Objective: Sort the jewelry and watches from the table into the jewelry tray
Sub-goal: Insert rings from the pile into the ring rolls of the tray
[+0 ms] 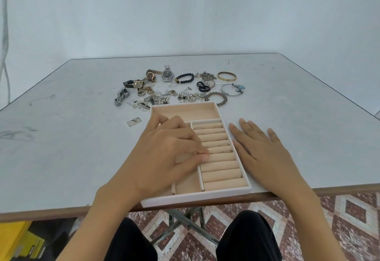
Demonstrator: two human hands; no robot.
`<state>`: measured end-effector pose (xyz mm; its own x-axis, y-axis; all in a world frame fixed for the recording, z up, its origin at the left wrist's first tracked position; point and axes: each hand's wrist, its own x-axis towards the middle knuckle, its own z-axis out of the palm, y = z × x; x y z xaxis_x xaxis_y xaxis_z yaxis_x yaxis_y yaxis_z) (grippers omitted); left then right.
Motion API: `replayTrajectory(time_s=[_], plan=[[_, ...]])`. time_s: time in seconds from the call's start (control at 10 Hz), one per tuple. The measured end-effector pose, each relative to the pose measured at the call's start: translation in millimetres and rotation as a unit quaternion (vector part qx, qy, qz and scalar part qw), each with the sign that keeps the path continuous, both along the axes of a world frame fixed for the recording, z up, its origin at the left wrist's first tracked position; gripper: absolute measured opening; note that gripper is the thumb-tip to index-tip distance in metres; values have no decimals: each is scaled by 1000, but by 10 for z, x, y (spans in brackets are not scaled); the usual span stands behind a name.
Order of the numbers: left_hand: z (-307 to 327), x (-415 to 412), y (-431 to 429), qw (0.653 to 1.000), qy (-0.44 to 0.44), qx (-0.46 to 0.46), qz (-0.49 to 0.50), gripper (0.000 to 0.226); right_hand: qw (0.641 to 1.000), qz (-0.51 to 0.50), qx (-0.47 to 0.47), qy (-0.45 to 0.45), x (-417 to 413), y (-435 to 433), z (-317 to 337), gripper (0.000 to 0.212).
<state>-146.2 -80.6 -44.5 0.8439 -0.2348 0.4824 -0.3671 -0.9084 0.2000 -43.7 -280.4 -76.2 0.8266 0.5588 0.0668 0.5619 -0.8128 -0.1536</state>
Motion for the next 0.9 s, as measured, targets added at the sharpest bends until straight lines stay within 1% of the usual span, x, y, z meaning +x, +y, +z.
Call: replayTrajectory(time_s=[0.1,0.6,0.9], plan=[[6,-10,-2,1000,-7,2,6,28,1000,0,4,-1,6,-1,-5,89],[-20,-1,2,1000,8,-2,5,32,1000,1,9,2,1,-8,-11,88],[-40,9,57,1000,24,-1,7,30,1000,-1,5,4,0,-1,-5,89]])
